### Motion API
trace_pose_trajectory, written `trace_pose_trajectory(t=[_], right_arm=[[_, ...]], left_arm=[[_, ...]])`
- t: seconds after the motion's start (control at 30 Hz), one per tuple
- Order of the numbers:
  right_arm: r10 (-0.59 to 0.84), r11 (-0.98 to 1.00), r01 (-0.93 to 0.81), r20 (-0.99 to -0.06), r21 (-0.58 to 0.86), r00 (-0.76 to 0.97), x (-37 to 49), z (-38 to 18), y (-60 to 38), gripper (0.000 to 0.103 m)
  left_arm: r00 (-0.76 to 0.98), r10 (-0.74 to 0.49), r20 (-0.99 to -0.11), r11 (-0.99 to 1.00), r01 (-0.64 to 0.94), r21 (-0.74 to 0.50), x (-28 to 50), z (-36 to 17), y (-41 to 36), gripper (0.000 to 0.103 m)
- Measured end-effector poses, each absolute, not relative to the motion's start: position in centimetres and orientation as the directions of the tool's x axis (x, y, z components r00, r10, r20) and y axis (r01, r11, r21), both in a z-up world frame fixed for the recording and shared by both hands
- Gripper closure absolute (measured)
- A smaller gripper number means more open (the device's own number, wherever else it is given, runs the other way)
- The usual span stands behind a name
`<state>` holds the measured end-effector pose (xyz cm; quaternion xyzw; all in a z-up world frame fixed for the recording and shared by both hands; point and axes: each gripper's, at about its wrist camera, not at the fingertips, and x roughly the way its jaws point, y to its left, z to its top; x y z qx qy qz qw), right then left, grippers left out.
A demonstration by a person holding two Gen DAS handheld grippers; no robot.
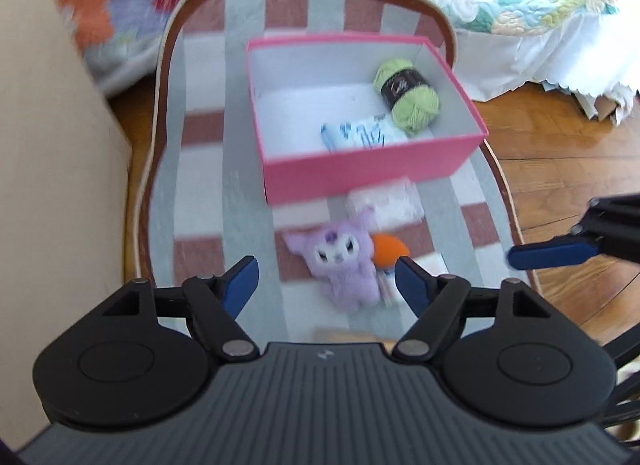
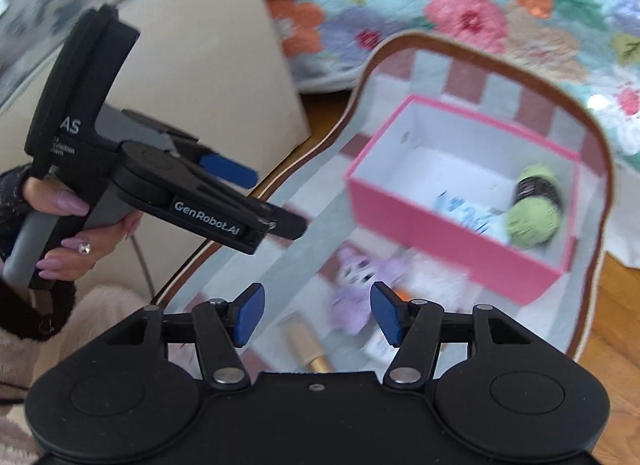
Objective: Organize objects
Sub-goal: 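Withdraw the right gripper and reach toward the gold-capped cosmetic bottle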
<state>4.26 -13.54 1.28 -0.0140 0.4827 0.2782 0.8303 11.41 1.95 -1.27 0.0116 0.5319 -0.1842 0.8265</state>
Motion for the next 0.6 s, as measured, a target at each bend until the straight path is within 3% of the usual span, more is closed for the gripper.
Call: trace_pose_trajectory(t=[0.3, 0.6], right_arm=[[0.474, 0.798, -0.525, -0.847, 0.298, 0.24, 3.3, -3.7, -10.0, 0.039], [0.438, 0.767, -0.576, -0.887, 0.283, 0.147, 4.8, -10.9, -7.6, 0.039]], left_arm=[[0.301, -0.313, -0.901, 0.943, 0.213, -0.256, 8.8, -6.4, 3.1, 0.028], [0.215, -0.325, -0.921, 0.946, 0.054, -0.321, 9.5, -13.3, 3.5, 0.04]])
